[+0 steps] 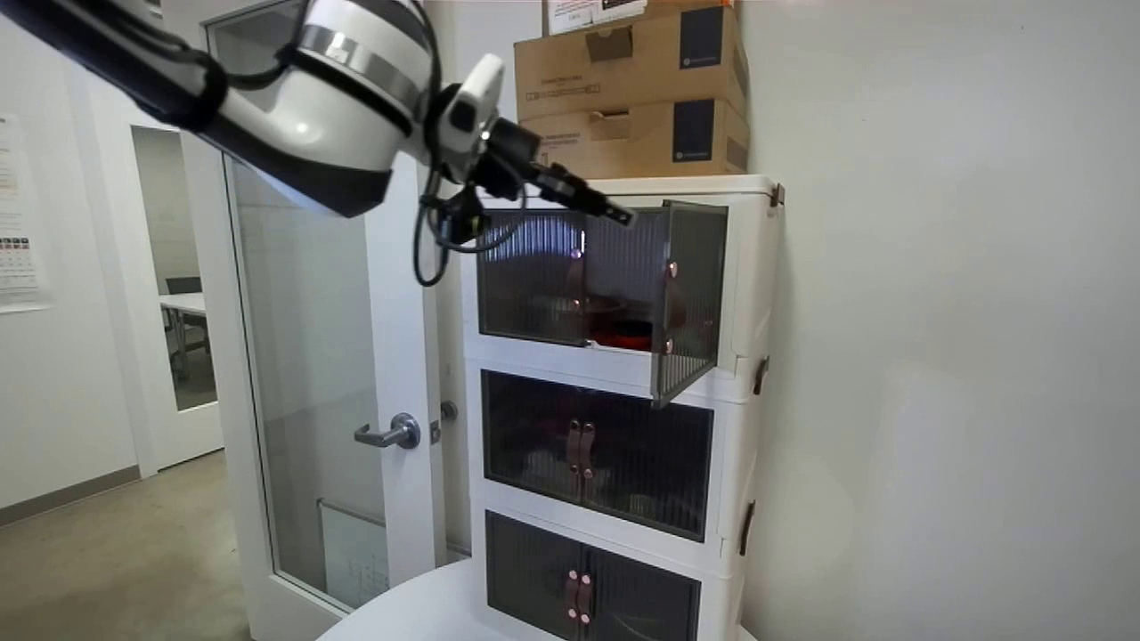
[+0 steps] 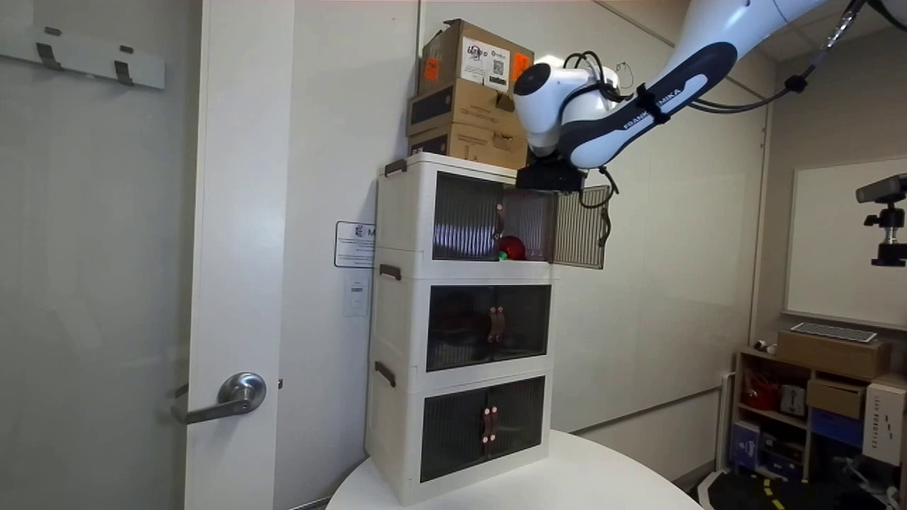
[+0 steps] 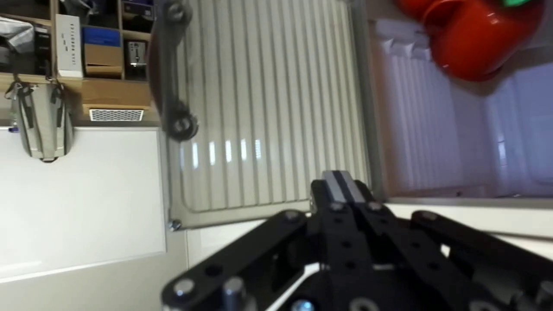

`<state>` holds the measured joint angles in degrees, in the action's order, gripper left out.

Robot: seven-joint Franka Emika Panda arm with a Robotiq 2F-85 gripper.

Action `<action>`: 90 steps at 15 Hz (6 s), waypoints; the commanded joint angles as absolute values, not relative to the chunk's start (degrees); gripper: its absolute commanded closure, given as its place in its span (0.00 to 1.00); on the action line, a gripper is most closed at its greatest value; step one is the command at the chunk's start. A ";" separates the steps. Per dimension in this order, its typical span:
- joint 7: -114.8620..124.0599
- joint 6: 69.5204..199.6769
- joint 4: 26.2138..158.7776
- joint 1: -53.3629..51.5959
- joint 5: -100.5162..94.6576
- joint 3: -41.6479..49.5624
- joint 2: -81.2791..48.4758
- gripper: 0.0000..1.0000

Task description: Close the top cabinet doors

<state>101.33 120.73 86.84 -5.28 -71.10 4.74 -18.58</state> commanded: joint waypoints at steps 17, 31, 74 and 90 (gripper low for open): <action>28.76 112.86 92.19 8.30 -4.75 6.51 1.81 1.00; 10.42 100.70 85.09 11.26 -22.78 10.80 -4.14 1.00; 22.36 138.58 105.71 -4.24 -20.56 3.79 -2.22 1.00; 21.13 127.68 99.25 5.97 -18.31 6.16 -4.46 1.00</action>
